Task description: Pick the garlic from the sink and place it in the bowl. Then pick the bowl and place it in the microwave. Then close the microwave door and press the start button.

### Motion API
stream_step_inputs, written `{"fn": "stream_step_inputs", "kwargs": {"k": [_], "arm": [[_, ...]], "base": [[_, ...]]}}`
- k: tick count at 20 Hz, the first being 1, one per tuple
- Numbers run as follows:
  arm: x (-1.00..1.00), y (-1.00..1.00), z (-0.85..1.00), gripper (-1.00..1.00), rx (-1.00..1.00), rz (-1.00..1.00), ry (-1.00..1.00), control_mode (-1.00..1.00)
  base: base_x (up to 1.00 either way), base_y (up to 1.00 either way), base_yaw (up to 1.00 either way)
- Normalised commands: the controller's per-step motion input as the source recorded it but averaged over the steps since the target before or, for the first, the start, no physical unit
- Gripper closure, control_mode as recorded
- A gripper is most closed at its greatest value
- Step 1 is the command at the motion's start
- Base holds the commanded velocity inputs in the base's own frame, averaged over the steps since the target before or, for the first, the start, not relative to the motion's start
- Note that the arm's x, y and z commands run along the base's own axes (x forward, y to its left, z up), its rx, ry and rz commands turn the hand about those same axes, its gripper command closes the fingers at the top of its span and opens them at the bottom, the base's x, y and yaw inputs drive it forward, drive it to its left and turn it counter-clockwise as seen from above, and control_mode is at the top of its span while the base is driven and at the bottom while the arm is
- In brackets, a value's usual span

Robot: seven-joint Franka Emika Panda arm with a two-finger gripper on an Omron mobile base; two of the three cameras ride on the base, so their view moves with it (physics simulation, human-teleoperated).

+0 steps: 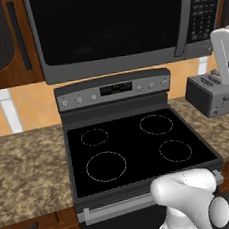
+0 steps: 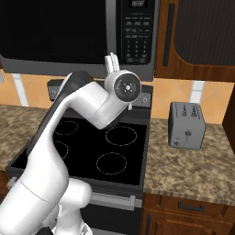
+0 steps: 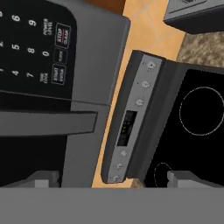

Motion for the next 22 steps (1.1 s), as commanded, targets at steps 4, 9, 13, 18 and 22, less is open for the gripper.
{"fn": "stream_step_inputs", "kwargs": {"k": [4, 9, 13, 18, 22], "arm": [[0.56, -0.24, 0.00, -1.00, 0.00, 0.00, 0.10, -1.00], [0.52, -0.14, 0.00, -1.00, 0.01, 0.00, 0.02, -1.00], [0.49, -0.11, 0.00, -1.00, 0.01, 0.00, 0.00, -1.00], [0.45, -0.08, -0.07, -1.00, 0.01, 0.00, 0.00, -1.00], [0.43, -0.16, -0.13, -1.00, 0.02, 0.00, 0.00, -1.00]], "base": [[0.00, 0.00, 0.00], [0.00, 0.00, 0.00], [0.00, 0.00, 0.00], [0.00, 0.00, 0.00], [0.00, 0.00, 0.00]]}}
